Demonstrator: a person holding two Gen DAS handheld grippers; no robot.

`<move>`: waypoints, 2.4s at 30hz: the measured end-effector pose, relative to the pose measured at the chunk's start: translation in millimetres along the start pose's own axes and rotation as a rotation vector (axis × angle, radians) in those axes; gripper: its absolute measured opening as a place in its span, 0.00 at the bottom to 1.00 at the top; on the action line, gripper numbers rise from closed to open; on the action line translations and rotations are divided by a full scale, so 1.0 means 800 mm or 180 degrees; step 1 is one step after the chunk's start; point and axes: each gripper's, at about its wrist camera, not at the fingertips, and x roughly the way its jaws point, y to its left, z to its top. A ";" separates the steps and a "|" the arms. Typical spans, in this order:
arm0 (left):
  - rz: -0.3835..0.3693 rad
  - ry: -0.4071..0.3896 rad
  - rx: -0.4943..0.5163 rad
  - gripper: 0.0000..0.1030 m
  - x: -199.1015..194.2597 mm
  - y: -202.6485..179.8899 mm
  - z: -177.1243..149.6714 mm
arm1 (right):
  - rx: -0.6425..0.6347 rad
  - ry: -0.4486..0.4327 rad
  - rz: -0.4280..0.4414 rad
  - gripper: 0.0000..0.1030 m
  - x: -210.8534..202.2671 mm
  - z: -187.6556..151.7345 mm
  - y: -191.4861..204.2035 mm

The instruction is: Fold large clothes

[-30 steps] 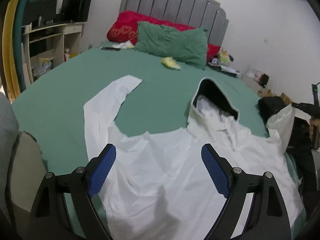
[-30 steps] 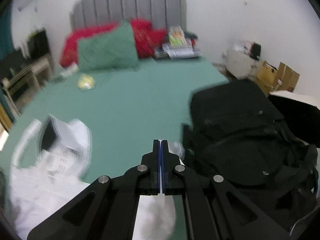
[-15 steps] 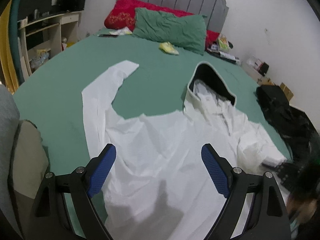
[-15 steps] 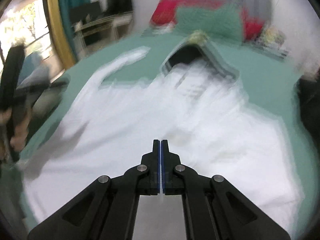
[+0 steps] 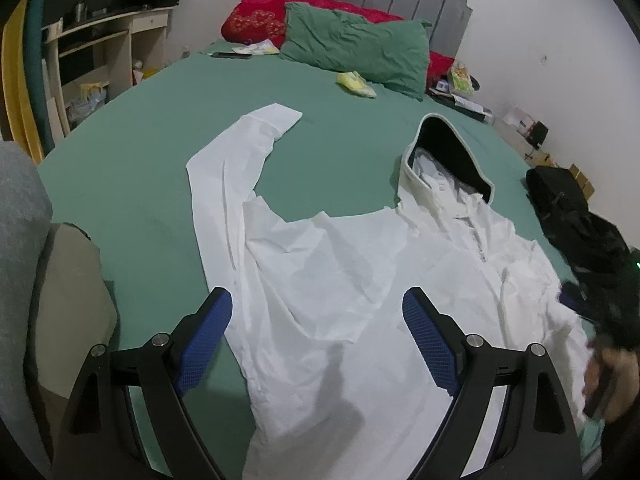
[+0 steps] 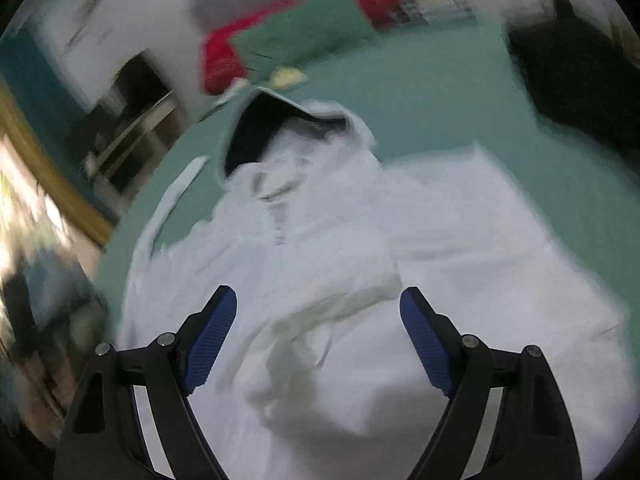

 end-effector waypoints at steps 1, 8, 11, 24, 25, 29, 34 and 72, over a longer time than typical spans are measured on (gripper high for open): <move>0.0023 0.0011 0.0020 0.87 0.001 0.000 0.000 | 0.0280 0.0100 0.0165 0.81 0.020 0.006 -0.018; 0.0009 0.0038 -0.0035 0.87 0.000 0.008 0.000 | -0.0367 0.0175 0.0448 0.13 0.054 -0.005 0.094; -0.0001 0.0010 -0.0065 0.87 -0.005 0.015 0.002 | -0.1003 0.0456 0.0548 0.13 0.073 -0.024 0.172; 0.0271 -0.0129 -0.0240 0.87 -0.039 0.068 0.007 | -0.1932 0.0104 0.0403 0.92 0.085 0.021 0.327; 0.0287 -0.0103 -0.0291 0.87 -0.037 0.073 0.008 | -0.1842 0.0163 0.0416 0.92 0.111 0.039 0.335; 0.0242 0.0022 -0.0558 0.87 -0.022 0.101 0.014 | -0.1612 0.0481 0.0613 0.92 0.222 0.081 0.380; 0.0313 0.0115 -0.0477 0.87 -0.001 0.106 0.013 | -0.1209 0.0737 0.0526 0.89 0.357 0.102 0.413; -0.0007 0.0732 0.0272 0.87 0.088 -0.044 -0.028 | -0.0732 0.0043 -0.0812 0.16 -0.006 0.014 0.076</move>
